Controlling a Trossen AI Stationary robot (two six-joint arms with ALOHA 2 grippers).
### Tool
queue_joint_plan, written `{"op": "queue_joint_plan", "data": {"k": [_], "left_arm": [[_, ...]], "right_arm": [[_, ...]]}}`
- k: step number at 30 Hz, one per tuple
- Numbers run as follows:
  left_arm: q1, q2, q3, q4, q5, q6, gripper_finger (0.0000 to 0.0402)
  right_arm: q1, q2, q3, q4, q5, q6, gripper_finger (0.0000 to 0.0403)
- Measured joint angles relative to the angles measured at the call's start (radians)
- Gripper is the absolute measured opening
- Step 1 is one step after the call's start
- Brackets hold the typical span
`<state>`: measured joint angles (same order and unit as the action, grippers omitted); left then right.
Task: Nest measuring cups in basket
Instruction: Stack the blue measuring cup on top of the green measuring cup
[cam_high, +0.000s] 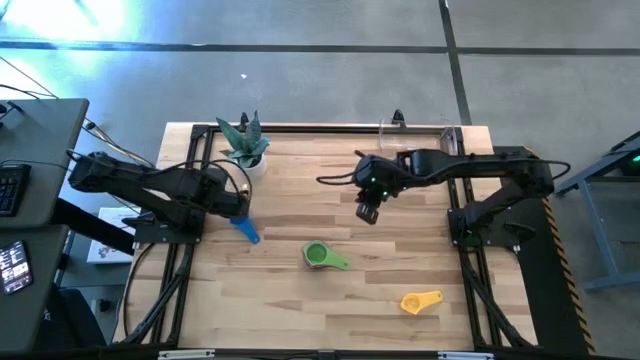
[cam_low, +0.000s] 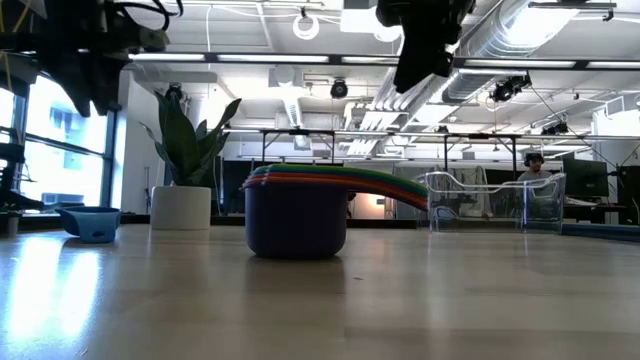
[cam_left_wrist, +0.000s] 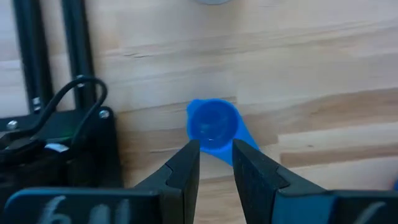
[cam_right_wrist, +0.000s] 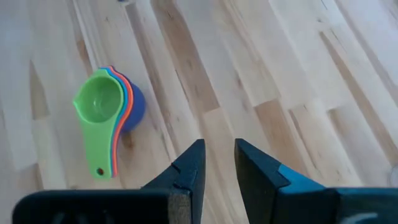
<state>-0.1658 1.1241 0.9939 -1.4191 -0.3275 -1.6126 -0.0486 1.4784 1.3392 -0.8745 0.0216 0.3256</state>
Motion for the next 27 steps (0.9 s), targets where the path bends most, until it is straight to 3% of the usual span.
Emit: {"op": "queue_joint_plan", "data": {"k": [13,27], "left_arm": [[0.065,0.171,-0.001,0.001,0.026,0.031,0.0085],[0.101,0.165,-0.253,0.250,0.191,0.052,0.0085]], "right_arm": [[-0.017,0.001,0.000,-0.044,-0.004,-0.097,0.0078],[-0.017,0.001,0.000,-0.068,-0.004,-0.100,0.0078]]}}
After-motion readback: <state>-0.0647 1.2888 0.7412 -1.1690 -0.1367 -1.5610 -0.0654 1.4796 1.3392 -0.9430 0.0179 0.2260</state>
